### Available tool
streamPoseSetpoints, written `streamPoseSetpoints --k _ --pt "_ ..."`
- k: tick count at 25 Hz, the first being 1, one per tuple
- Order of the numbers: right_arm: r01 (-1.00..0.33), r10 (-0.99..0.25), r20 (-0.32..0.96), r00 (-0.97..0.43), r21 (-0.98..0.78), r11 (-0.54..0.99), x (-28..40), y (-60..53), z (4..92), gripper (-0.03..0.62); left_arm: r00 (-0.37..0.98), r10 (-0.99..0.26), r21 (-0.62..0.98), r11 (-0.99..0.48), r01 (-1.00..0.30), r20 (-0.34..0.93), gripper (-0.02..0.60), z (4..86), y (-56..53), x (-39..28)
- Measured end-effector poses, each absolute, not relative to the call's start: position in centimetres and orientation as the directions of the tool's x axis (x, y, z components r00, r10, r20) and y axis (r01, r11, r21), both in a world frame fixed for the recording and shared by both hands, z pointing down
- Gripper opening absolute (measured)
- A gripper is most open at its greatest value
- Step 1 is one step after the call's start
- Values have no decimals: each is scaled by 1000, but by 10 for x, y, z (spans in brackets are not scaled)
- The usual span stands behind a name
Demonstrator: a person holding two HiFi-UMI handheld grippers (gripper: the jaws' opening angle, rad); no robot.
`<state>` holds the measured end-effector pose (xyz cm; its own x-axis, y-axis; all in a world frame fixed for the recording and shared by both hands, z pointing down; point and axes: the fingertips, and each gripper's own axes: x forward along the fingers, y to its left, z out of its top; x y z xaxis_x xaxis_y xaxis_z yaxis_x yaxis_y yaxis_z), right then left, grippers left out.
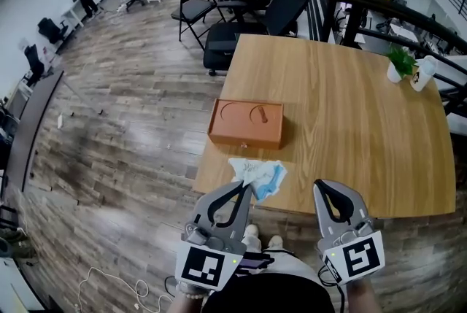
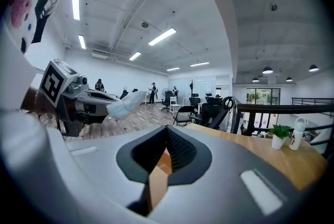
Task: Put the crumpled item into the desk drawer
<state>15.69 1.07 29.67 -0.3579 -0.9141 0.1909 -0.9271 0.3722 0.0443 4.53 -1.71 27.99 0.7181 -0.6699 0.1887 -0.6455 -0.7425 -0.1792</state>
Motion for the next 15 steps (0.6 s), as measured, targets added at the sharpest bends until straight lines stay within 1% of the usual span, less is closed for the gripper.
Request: streamPoseSetpoints --k 8,15 --pt "-910 -892 217 -396 39 413 126 -14 308 6 687 -703 -170 -711 -682 184 5 287 -38 17" --pt "-900 -870 271 -412 28 435 108 -39 329 6 665 -720 -141 -693 -707 201 5 302 -62 -8"
